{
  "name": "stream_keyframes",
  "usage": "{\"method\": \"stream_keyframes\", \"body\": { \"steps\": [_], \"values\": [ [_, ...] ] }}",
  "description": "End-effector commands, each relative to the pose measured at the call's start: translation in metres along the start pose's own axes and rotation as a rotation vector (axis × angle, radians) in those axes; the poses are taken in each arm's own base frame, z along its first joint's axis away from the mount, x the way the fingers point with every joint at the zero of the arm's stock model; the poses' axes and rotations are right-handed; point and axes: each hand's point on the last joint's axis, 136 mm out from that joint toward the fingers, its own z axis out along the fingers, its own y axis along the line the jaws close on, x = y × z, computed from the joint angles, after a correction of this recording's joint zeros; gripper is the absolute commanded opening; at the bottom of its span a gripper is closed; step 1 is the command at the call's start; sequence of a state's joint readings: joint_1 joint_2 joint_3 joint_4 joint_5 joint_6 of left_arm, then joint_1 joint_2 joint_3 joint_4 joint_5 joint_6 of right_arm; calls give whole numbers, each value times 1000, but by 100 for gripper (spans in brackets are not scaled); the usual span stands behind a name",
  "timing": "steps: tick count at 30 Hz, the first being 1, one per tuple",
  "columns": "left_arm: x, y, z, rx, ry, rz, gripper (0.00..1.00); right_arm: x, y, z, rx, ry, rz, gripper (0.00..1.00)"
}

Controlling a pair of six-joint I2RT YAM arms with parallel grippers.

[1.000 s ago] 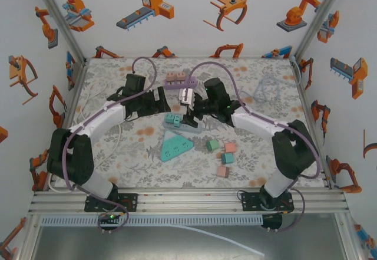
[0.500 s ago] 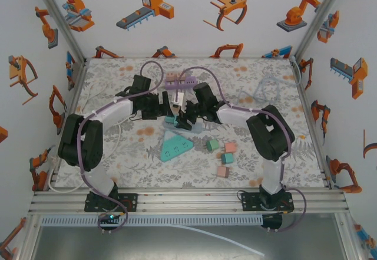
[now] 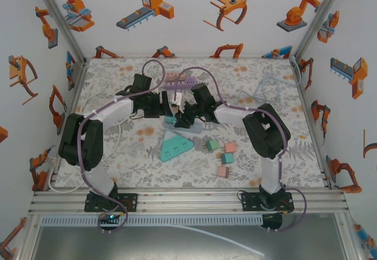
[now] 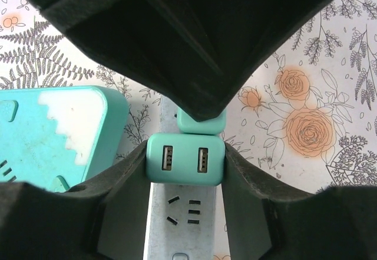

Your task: Pull the plug off the socket

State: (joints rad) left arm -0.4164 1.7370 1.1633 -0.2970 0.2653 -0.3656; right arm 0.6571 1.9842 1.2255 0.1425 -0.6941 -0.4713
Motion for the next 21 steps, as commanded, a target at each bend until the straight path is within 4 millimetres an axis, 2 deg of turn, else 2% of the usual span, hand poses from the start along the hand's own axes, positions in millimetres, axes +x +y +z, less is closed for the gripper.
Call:
{"method": "stream_keyframes", "body": {
  "steps": [1, 6, 8, 14, 21],
  "values": [
    [35, 33, 7, -131, 126, 39, 62, -5, -4, 6, -3, -16, -15, 39],
    [41, 36, 10, -141, 154, 44, 61, -1, -3, 7, -11, -3, -11, 33],
    [46, 39, 12, -155, 174, 57, 62, -3, -2, 7, -12, -4, -12, 28],
    [63, 56, 16, -229, 215, 60, 62, -37, -3, -4, 11, -50, -34, 14],
    [72, 59, 24, -234, 237, 51, 61, -62, -3, -19, 46, -104, -76, 6]
  ]
}}
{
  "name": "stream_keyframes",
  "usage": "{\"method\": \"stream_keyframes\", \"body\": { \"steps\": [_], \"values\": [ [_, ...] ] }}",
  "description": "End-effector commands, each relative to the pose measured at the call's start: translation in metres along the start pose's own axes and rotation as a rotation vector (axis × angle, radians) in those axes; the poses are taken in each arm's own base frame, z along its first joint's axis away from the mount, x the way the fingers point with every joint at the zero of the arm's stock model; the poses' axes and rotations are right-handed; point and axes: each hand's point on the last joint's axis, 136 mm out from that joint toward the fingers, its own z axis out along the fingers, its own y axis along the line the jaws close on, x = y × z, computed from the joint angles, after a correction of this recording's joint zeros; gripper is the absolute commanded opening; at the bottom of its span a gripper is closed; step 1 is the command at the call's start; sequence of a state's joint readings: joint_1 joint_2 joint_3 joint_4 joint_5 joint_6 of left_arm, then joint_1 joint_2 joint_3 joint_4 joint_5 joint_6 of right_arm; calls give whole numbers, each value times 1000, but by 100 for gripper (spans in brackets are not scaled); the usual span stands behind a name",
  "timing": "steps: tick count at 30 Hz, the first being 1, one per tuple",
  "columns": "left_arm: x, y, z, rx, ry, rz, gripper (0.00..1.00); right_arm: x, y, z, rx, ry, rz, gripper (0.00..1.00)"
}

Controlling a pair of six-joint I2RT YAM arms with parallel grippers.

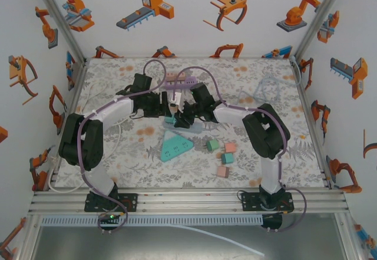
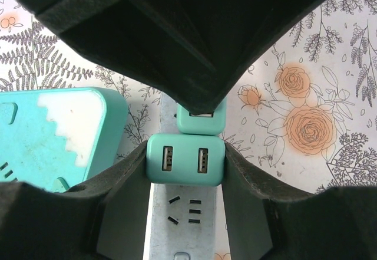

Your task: Pull the plug off the socket

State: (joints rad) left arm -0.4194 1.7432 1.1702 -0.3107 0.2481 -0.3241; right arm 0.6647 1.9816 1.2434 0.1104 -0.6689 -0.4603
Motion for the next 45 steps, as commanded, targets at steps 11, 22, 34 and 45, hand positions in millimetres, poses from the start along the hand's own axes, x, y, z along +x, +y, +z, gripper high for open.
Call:
{"method": "stream_keyframes", "body": {
  "steps": [11, 22, 34, 45],
  "values": [
    [78, 54, 27, -235, 242, 22, 62, -89, -1, -37, 71, -220, -104, 0],
    [78, 53, 28, -234, 239, 22, 62, -96, 8, -55, 92, -227, -121, 0],
    [73, 46, 25, -215, 229, 29, 62, -102, 19, -81, 139, -239, -140, 0],
    [61, -19, 4, 100, 119, 37, 63, -32, 3, -40, 129, -127, -59, 0]
  ]
}}
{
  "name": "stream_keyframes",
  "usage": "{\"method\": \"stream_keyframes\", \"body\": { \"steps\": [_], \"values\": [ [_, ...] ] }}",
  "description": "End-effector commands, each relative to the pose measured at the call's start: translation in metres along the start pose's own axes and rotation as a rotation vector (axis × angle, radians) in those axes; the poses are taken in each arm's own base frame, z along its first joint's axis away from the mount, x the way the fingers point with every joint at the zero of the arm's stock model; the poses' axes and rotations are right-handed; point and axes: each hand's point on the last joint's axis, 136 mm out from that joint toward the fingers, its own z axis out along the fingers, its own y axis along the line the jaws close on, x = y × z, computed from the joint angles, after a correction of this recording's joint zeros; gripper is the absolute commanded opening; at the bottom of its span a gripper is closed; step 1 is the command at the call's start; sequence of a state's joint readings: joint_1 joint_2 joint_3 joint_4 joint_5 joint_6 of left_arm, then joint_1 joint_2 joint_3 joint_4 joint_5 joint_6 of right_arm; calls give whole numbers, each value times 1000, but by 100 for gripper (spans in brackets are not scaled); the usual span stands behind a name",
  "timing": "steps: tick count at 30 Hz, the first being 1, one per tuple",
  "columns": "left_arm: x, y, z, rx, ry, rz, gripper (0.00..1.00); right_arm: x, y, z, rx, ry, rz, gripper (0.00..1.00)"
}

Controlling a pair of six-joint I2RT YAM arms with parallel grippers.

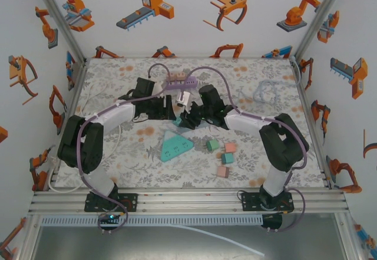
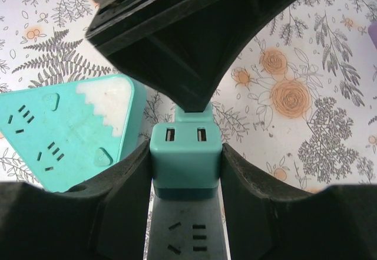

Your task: Pull the plug off the socket

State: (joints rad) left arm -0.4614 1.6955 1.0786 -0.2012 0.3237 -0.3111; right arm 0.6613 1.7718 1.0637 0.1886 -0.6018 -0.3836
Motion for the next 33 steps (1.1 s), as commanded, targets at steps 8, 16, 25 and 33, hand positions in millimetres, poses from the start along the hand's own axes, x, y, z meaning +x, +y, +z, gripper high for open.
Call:
{"method": "stream_keyframes", "body": {
  "steps": [8, 16, 25, 33],
  "values": [
    [18, -13, -38, 38, 29, -12, 65, 23, -13, 25, 6, -28, -79, 0],
    [25, 16, -38, -130, 81, -15, 67, 10, -25, 43, -18, -98, -75, 0],
    [18, 13, -11, -79, 91, -45, 71, 19, -14, 43, -74, -67, -51, 0],
    [-9, -14, -47, 31, -129, -32, 70, 29, -17, 43, -60, 1, -69, 0]
  ]
}}
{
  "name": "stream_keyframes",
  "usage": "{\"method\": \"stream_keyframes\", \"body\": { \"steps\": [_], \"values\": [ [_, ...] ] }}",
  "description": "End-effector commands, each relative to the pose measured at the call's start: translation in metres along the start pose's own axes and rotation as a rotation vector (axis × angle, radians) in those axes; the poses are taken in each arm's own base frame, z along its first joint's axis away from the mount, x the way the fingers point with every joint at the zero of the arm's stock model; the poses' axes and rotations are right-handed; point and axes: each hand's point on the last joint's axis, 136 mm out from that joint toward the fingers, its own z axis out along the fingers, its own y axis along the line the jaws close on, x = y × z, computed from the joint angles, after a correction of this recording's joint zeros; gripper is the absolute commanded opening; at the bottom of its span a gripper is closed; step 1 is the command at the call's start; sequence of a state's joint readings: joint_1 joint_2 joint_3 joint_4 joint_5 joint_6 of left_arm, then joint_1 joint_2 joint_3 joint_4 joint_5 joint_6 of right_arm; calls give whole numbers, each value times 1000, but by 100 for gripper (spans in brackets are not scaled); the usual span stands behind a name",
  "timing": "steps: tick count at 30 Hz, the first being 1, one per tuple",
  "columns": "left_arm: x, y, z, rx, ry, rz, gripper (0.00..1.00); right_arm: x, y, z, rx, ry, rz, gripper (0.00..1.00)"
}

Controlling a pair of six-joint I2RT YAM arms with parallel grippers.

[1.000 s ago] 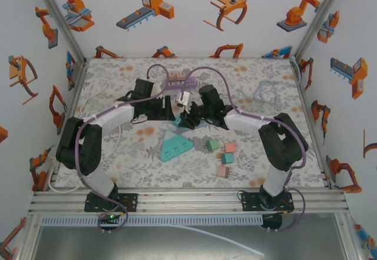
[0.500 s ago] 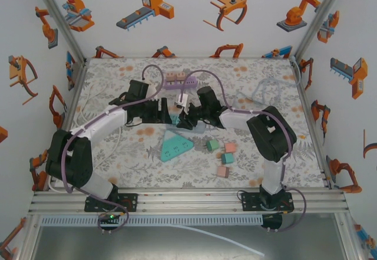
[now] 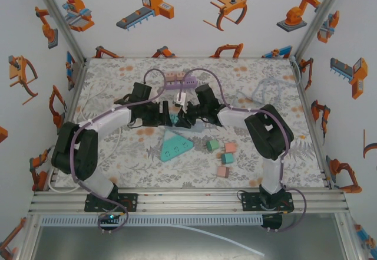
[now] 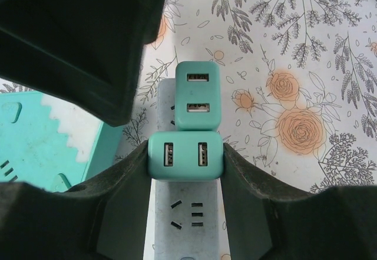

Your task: Pull the plug off the socket

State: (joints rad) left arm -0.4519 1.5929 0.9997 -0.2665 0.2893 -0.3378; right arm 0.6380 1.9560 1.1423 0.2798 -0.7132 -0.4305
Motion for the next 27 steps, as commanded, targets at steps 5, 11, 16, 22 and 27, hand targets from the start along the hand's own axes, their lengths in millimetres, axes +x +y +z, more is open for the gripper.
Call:
{"method": "stream_keyframes", "body": {
  "steps": [5, 11, 16, 22, 27],
  "values": [
    [-41, -12, -24, 7, -153, 6, 67, 8, -7, 9, 30, 32, -29, 0],
    [-35, 2, 8, -39, -62, -23, 64, 7, -7, 8, 29, 35, -26, 0],
    [-18, 18, 23, -90, -15, -45, 59, 6, -7, 8, 29, 35, -26, 0],
    [2, 28, 25, -125, 33, -35, 54, 2, -9, 8, 28, 28, -21, 0],
    [16, 38, 29, -157, 66, -30, 54, -20, -11, 5, 36, -35, -30, 0]
  ]
}}
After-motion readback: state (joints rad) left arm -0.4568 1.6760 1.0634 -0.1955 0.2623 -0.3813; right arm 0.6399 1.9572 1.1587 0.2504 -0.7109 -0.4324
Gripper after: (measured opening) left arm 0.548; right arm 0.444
